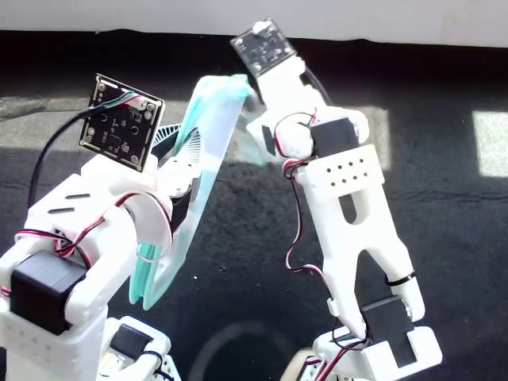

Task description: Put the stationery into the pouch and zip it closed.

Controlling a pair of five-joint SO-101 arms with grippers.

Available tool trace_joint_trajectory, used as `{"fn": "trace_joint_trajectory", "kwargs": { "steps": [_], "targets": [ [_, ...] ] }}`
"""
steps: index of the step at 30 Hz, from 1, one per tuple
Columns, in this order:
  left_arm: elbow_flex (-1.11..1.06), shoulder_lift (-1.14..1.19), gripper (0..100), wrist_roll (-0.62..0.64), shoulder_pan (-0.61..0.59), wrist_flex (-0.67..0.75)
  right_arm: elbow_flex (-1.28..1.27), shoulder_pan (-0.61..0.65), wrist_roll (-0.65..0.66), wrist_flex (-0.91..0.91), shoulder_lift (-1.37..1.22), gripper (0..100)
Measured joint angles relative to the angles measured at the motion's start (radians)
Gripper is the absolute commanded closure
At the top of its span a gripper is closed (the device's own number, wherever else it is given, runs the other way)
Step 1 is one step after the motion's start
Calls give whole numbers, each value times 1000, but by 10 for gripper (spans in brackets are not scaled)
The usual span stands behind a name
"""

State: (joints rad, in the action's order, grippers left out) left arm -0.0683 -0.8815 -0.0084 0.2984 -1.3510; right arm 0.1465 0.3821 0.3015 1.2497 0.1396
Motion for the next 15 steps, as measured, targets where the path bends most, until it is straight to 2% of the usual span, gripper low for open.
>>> {"fn": "trace_joint_trajectory", "kwargs": {
  "steps": [6,12,15],
  "targets": [
    [0,0,990,0,-3,6,0,6,-74,11,0,707],
    [0,0,990,0,0,8,0,6,-81,-52,0,709],
    [0,0,990,0,0,9,0,-35,-81,-54,0,709]
  ]
}}
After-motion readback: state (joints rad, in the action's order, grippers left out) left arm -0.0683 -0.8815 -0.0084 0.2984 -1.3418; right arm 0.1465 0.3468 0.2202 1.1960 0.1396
